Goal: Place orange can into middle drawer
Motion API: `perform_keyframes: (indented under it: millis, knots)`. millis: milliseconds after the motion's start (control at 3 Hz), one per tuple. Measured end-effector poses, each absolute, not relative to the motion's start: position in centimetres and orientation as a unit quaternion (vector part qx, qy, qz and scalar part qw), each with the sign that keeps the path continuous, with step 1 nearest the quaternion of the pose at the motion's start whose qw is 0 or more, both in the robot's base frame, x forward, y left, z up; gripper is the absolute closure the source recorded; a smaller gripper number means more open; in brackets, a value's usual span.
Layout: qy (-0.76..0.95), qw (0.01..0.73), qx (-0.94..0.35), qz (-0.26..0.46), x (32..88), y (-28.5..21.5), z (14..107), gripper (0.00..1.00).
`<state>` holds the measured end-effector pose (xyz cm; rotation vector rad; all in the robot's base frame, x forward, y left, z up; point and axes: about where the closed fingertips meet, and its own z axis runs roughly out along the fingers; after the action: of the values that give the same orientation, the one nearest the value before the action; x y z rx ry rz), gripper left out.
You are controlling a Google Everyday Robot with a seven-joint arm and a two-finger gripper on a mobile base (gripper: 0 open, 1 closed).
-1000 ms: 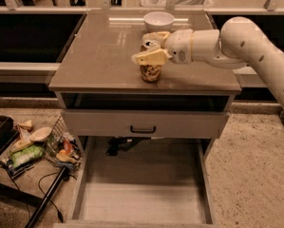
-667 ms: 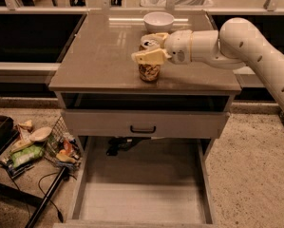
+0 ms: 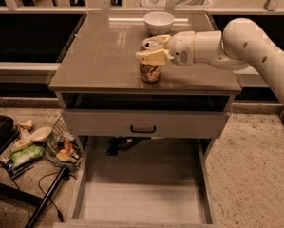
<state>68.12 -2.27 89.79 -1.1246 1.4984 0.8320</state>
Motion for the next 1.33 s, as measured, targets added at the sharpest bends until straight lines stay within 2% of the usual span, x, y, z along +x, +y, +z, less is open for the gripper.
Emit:
perform_keyframes:
  millis: [333,1000,1333]
  knots:
    - [0.631,0.52,-0.475,0.325,65.8,-3.6,91.9,1.0]
    - [0.64,0.54,-0.495,0.233,55.6,-9.0,98.9,1.0]
    - [0.639,0.556,-0.478,0.234,53.6,-9.6,97.4,1.0]
